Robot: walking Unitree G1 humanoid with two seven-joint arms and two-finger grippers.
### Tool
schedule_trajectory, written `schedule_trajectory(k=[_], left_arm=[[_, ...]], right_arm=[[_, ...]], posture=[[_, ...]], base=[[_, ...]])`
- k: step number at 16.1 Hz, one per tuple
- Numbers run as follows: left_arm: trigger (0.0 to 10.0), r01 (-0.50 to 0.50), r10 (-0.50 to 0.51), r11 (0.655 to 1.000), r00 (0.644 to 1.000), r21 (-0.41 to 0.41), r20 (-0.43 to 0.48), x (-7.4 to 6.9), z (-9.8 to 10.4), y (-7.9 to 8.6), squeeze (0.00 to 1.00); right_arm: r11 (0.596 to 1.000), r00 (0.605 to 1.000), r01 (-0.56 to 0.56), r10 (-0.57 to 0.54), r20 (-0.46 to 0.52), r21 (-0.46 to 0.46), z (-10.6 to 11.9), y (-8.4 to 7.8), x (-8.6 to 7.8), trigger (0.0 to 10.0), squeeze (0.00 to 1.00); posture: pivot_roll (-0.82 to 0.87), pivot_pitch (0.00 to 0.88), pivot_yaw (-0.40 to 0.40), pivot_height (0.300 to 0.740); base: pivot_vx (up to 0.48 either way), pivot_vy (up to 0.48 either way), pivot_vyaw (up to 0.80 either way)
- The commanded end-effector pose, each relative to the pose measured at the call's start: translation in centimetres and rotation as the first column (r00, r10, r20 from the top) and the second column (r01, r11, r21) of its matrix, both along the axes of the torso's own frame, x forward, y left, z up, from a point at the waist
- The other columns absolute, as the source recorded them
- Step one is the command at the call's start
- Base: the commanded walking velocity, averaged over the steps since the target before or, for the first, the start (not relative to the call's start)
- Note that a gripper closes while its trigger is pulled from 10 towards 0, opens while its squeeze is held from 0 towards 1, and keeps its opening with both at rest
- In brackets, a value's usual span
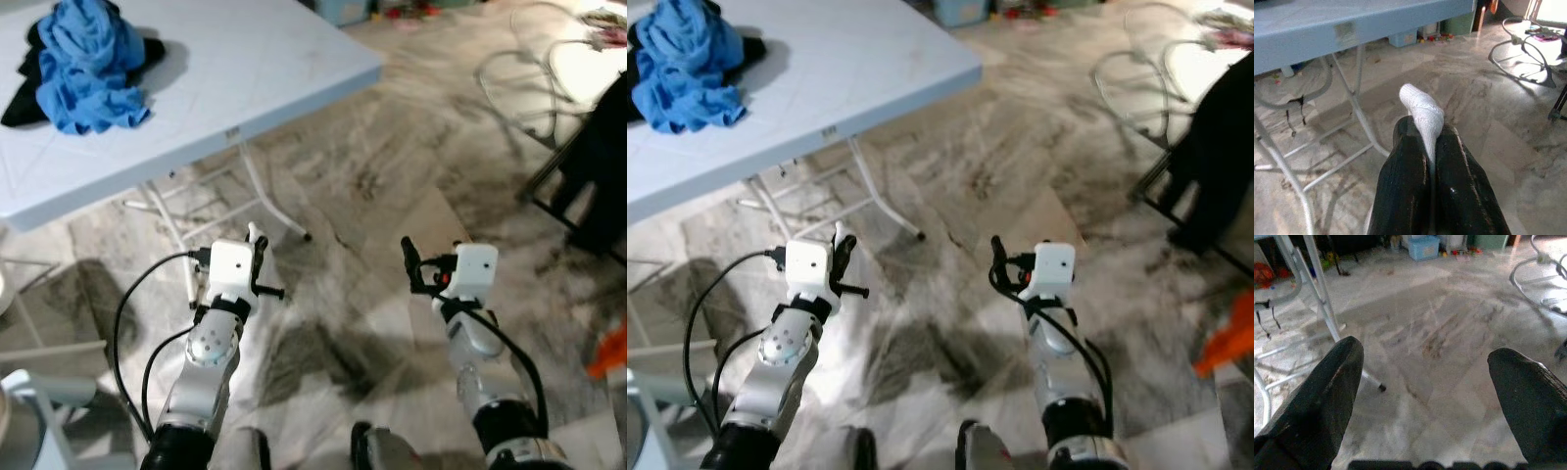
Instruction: Hang hanger
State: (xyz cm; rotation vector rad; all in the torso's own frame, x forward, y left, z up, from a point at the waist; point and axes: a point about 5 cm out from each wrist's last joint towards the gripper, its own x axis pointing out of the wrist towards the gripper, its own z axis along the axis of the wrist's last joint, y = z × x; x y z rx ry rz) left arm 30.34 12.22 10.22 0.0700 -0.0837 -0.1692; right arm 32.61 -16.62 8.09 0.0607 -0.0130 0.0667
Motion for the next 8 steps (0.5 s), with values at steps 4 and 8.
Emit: schedule_trajectory(k=[4, 8], left_arm=[[10.0, -0.001, 0.001, 1.000, 1.000, 0.011, -0.007, -0.26, -0.18, 0.40, 0.00], [10.0, 0.021, -0.022, 0.999, 1.000, 0.039, 0.007, -0.23, -0.01, 0.16, 0.00]], right_arm=[[1.000, 1.000, -0.006, 0.006, -0.009, 0.006, -0.27, 0.70, -0.08, 10.0, 0.00], [1.000, 1.000, 0.003, -0.003, -0.005, 0.002, -0.25, 0.74, -0.08, 10.0, 0.00]], posture=[[-0.04, 0.260, 0.039, 0.740], [-0.04, 0.256, 0.045, 0.740]], base=[[0.000, 0.291, -0.80], [0.000, 0.125, -0.80]])
